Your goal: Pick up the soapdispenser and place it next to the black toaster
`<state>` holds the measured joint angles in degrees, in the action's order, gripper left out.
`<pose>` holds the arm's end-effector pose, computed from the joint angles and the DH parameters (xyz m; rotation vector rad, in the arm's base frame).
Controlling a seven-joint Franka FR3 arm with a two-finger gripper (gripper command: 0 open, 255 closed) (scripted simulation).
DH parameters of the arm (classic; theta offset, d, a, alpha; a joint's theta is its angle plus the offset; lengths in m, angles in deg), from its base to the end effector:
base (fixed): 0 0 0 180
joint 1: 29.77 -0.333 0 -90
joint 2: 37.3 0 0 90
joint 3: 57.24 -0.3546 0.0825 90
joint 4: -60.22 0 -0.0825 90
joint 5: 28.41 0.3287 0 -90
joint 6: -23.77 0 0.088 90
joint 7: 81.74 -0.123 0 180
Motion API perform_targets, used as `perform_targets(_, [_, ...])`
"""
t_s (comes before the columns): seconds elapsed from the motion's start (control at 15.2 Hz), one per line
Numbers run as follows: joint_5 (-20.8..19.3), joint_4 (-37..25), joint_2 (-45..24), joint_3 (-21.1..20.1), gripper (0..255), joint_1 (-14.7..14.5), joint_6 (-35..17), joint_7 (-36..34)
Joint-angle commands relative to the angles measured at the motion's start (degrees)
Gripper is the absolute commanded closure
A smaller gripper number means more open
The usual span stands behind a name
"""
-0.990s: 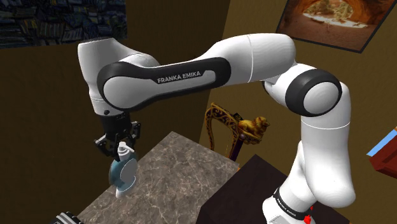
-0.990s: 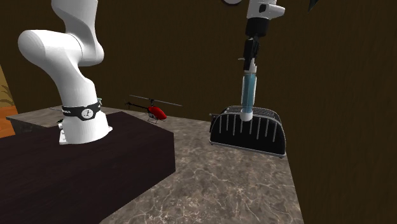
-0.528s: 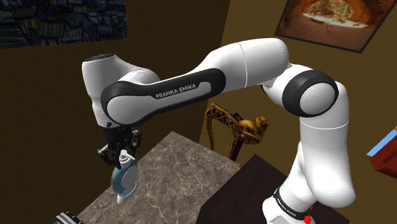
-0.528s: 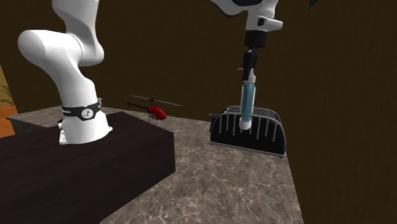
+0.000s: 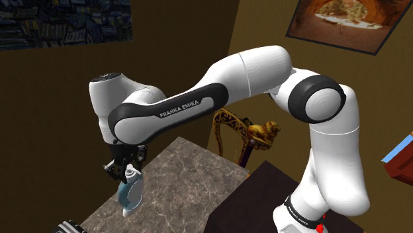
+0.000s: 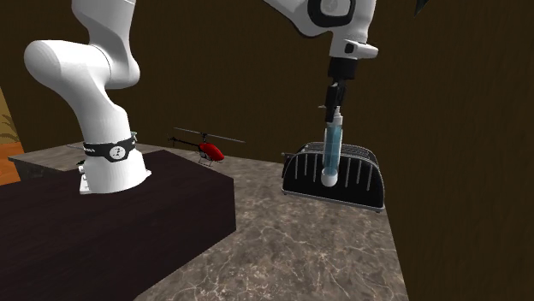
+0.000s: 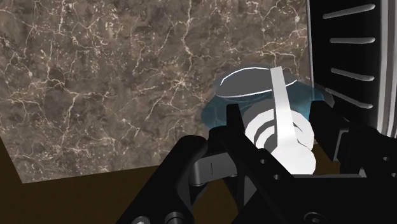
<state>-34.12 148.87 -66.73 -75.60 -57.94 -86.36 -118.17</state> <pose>0.4740 0.4363 0.3979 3.0971 0.2888 -0.1985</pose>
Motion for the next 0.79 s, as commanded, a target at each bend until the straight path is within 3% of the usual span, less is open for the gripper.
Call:
perform_targets(0.0, [-0.2, 0.7, -0.6, 0.1, 255, -0.1, -1.4, -0.1])
perform_targets(0.73, [-1.3, 3.6, -4.4, 0.8, 255, -0.4, -7.9, -0.5])
